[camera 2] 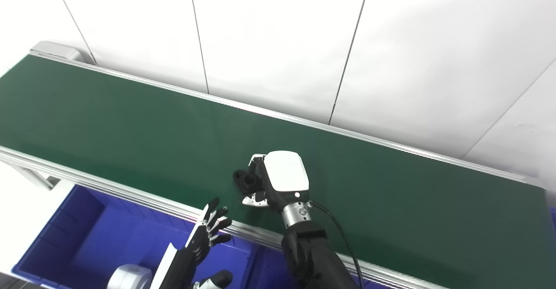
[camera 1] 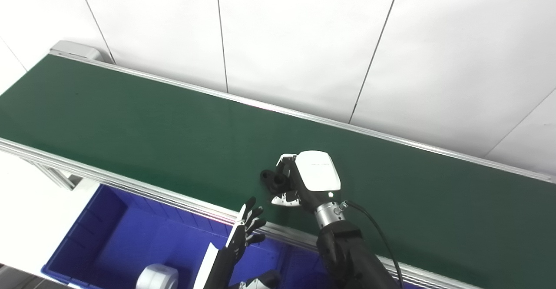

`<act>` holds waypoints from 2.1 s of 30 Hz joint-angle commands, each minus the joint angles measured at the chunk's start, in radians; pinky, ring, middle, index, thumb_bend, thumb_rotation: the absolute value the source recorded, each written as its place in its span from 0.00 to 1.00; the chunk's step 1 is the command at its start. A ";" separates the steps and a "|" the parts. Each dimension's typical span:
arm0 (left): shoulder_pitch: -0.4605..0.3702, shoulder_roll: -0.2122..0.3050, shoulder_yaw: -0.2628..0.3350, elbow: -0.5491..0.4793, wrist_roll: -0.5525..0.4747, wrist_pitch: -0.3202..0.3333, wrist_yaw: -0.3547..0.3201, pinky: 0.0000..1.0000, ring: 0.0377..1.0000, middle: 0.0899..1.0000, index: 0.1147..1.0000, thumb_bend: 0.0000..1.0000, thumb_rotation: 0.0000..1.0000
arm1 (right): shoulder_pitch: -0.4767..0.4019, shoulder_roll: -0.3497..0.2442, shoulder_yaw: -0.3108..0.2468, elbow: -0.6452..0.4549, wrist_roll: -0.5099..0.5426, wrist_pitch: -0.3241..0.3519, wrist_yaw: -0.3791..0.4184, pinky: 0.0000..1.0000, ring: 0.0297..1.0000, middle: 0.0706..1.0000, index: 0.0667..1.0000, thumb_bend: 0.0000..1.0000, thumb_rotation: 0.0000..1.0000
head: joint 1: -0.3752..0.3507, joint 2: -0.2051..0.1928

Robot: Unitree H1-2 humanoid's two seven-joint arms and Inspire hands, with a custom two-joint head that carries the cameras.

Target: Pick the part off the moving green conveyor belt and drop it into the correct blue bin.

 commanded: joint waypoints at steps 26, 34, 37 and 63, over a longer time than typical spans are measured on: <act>0.017 0.026 -0.023 -0.100 -0.215 0.020 -0.033 0.98 0.98 1.00 1.00 0.68 0.90 | 0.202 -0.088 -0.049 -0.578 -0.080 0.150 0.279 0.12 0.15 0.22 0.44 0.51 0.14 | -0.344 0.064; 0.001 0.081 0.030 -0.150 -0.280 0.099 -0.079 1.00 1.00 1.00 1.00 0.63 0.98 | 0.269 -0.107 -0.071 -0.761 -0.176 0.165 0.400 0.11 0.15 0.24 0.45 0.50 0.15 | -0.499 0.084; -0.002 0.098 0.053 -0.175 -0.307 0.130 -0.092 1.00 1.00 1.00 1.00 0.62 0.98 | 0.306 -0.111 -0.080 -0.834 -0.214 0.168 0.461 0.10 0.14 0.22 0.45 0.51 0.14 | -0.578 0.101; -0.083 0.140 0.188 -0.327 -0.461 0.396 -0.147 1.00 1.00 1.00 1.00 0.52 0.99 | 0.698 -0.134 -0.226 -1.072 -0.294 0.134 0.822 0.22 0.27 0.35 0.45 0.51 0.15 | -0.782 0.248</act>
